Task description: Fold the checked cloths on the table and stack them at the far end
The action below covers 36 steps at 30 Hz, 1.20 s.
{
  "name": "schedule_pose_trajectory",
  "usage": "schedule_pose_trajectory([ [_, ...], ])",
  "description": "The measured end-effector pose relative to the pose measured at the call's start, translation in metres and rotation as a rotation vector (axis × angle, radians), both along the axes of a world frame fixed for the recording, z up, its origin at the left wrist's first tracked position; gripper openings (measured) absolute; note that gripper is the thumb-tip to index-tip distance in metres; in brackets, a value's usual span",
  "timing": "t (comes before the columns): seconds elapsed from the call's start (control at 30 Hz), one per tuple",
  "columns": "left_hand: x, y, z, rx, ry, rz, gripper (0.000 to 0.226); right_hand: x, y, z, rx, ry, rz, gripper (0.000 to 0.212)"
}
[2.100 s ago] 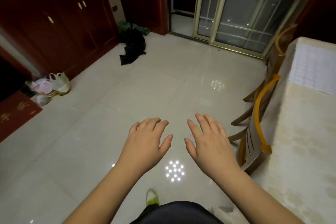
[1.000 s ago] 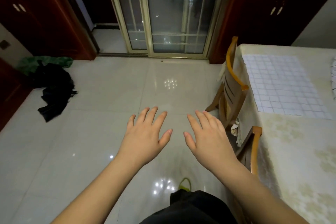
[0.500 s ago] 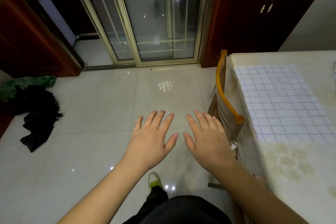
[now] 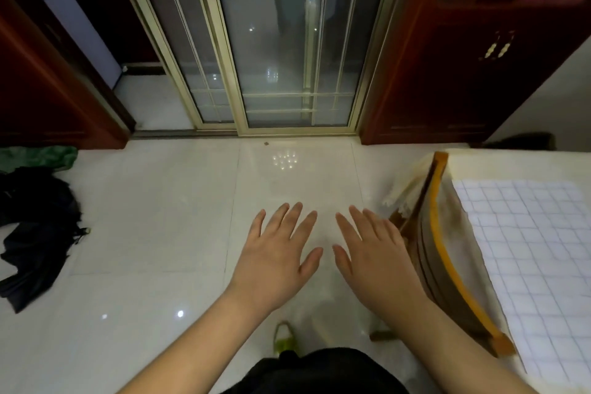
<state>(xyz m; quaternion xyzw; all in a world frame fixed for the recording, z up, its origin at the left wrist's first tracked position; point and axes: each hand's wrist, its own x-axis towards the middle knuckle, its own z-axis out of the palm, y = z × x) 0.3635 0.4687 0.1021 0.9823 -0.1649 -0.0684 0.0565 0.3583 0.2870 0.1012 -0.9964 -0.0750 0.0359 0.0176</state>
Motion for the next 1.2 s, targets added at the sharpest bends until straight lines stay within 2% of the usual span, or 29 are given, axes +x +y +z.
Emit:
schedule_pose_trajectory([
  [0.17, 0.079, 0.016, 0.003, 0.021, 0.010, -0.079, 0.071, 0.063, 0.016, 0.006, -0.018, 0.022, -0.062, 0.061],
  [0.3, 0.132, 0.007, 0.007, -0.002, 0.023, -0.117, 0.078, 0.110, 0.010, 0.010, -0.028, 0.022, -0.112, 0.055],
  [0.67, 0.308, -0.063, 0.005, 0.029, 0.034, -0.252, 0.086, 0.268, -0.045, 0.002, 0.035, 0.059, -0.241, 0.057],
  [0.87, 0.396, -0.097, 0.024, 0.036, 0.006, -0.278, 0.083, 0.347, -0.089, 0.010, 0.045, 0.118, -0.248, 0.057],
  [1.0, 0.448, -0.119, 0.033, 0.018, -0.003, -0.315, 0.081, 0.394, -0.110, 0.021, 0.085, 0.092, -0.295, 0.052],
  [1.1, 0.489, -0.140, 0.038, 0.018, -0.011, -0.374, 0.083, 0.433, -0.125, 0.026, 0.118, 0.090, -0.302, 0.056],
  [1.2, 0.537, -0.160, 0.040, -0.019, -0.048, -0.432, 0.067, 0.473, -0.135, 0.033, 0.139, 0.044, -0.365, 0.055],
])
